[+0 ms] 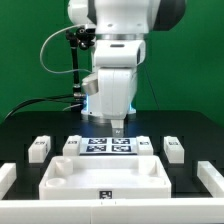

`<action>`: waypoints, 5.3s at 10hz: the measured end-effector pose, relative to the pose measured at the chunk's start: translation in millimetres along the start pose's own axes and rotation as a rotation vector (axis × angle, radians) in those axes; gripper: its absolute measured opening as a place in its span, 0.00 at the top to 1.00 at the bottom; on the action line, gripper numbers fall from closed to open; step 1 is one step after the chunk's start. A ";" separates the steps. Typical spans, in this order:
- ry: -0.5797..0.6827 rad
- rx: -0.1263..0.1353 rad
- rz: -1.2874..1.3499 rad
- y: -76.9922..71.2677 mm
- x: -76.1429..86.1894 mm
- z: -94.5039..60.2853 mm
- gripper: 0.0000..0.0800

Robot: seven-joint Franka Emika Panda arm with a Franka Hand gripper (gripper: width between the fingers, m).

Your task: Assemble desk

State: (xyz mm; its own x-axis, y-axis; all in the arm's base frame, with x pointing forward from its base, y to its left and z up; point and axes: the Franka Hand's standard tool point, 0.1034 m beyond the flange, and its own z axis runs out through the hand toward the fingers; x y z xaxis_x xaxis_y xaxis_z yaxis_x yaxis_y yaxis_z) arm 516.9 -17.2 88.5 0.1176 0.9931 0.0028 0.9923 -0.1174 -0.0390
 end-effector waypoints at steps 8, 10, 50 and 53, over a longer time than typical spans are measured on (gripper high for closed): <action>0.026 -0.076 -0.096 -27.6 -26.0 68.3 0.19; 0.034 -0.074 -0.078 -30.5 -21.6 82.2 0.19; 0.047 -0.011 0.224 2.0 55.9 28.5 0.19; 0.058 -0.032 0.499 4.7 65.6 20.1 0.19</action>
Offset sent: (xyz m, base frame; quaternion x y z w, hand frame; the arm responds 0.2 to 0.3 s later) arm 0.0000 0.0000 0.0000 0.0000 0.0000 0.0000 1.0000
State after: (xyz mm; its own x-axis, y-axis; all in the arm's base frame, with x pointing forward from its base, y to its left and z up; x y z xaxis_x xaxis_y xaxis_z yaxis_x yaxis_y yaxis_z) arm 528.5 47.6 68.5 0.5788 0.8141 0.0472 0.8153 -0.5787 -0.0188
